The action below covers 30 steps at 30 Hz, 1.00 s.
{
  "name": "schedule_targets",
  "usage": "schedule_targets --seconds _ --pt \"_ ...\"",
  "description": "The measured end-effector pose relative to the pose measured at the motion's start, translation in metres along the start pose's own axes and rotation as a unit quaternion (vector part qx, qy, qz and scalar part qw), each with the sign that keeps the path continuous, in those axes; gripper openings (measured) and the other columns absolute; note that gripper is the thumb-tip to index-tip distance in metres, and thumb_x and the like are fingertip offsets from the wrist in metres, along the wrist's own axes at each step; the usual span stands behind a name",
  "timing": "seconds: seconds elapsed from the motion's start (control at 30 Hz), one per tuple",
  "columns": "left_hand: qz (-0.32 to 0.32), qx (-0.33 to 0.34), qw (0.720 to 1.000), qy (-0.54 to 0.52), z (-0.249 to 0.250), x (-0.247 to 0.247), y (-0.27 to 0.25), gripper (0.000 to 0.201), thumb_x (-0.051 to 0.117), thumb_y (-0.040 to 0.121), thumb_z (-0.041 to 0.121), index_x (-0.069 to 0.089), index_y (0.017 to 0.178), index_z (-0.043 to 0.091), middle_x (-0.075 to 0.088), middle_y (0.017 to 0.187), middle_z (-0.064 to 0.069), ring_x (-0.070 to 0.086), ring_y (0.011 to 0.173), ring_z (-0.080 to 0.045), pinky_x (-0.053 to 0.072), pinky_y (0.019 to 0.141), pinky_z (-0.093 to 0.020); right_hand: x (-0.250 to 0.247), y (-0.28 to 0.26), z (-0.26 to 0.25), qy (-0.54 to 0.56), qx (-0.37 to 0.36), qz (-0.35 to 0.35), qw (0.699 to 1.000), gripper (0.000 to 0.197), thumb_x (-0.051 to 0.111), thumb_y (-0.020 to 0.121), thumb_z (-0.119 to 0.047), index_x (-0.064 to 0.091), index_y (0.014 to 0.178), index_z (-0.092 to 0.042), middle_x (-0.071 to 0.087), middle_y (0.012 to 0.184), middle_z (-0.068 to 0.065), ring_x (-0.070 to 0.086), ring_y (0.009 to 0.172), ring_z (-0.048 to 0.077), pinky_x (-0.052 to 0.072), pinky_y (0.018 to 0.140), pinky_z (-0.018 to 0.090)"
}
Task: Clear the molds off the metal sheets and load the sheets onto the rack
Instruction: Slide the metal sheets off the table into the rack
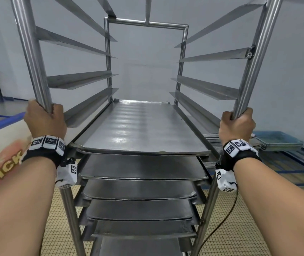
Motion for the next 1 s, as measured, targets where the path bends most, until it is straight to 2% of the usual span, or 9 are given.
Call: schedule_targets --seconds 0.17,0.33,0.47,0.6,0.87,1.0 --pt "-0.023 -0.02 1.0 0.0 -0.006 0.034 0.012 0.034 0.051 0.087 0.03 0.052 0.099 -0.003 0.058 0.096 -0.025 0.055 0.086 -0.037 0.045 0.072 -0.044 0.037 0.013 0.009 -0.012 0.006 0.001 1.0 0.024 0.055 0.089 -0.016 0.052 0.1 0.005 0.052 0.073 0.013 0.051 0.059 0.032 0.045 0.057 0.039" --pt "-0.024 -0.025 0.999 -0.01 -0.012 0.071 0.024 0.032 0.054 0.091 0.027 0.053 0.101 -0.003 0.058 0.098 -0.024 0.048 0.079 -0.027 0.037 0.067 -0.035 0.075 0.025 0.02 -0.019 -0.003 0.012 1.0 0.024 0.055 0.089 -0.015 0.051 0.101 0.006 0.052 0.074 0.014 0.051 0.059 0.032 0.048 0.057 0.041" --pt "-0.024 -0.017 0.999 -0.017 -0.024 0.105 0.039 0.03 0.053 0.089 0.028 0.052 0.098 0.0 0.058 0.095 -0.023 0.053 0.082 -0.033 0.042 0.07 -0.04 0.107 0.036 0.029 -0.019 -0.019 0.015 1.0 0.023 0.055 0.09 -0.016 0.05 0.1 0.004 0.052 0.071 0.014 0.052 0.056 0.032 0.047 0.054 0.041" --pt "-0.025 -0.011 1.0 -0.01 -0.031 0.136 0.05 0.027 0.051 0.09 0.024 0.052 0.097 -0.002 0.057 0.094 -0.024 0.045 0.078 -0.026 0.037 0.068 -0.037 0.141 0.049 0.037 -0.021 -0.031 0.021 0.999 0.023 0.055 0.09 -0.017 0.049 0.097 0.004 0.052 0.07 0.014 0.052 0.056 0.033 0.046 0.054 0.039" --pt "-0.028 -0.017 0.999 -0.009 -0.046 0.205 0.072 0.03 0.05 0.089 0.027 0.051 0.101 -0.001 0.058 0.096 -0.023 0.051 0.08 -0.032 0.042 0.07 -0.04 0.209 0.08 0.061 -0.018 -0.027 0.021 0.999 0.024 0.054 0.091 -0.017 0.048 0.099 0.005 0.051 0.072 0.014 0.049 0.058 0.032 0.04 0.056 0.037" --pt "-0.027 -0.016 0.999 -0.009 -0.052 0.24 0.081 0.031 0.051 0.09 0.025 0.051 0.102 -0.004 0.058 0.098 -0.026 0.048 0.079 -0.029 0.04 0.07 -0.04 0.242 0.095 0.073 -0.015 -0.028 0.026 0.999 0.023 0.053 0.089 -0.016 0.048 0.097 0.005 0.052 0.07 0.014 0.049 0.057 0.033 0.04 0.056 0.037"
Point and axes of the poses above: each hand's wrist, its own y-axis towards the middle knuckle, its own x-axis out of the palm, z = x × y, the point moved 7 cm from there along y, towards the middle knuckle
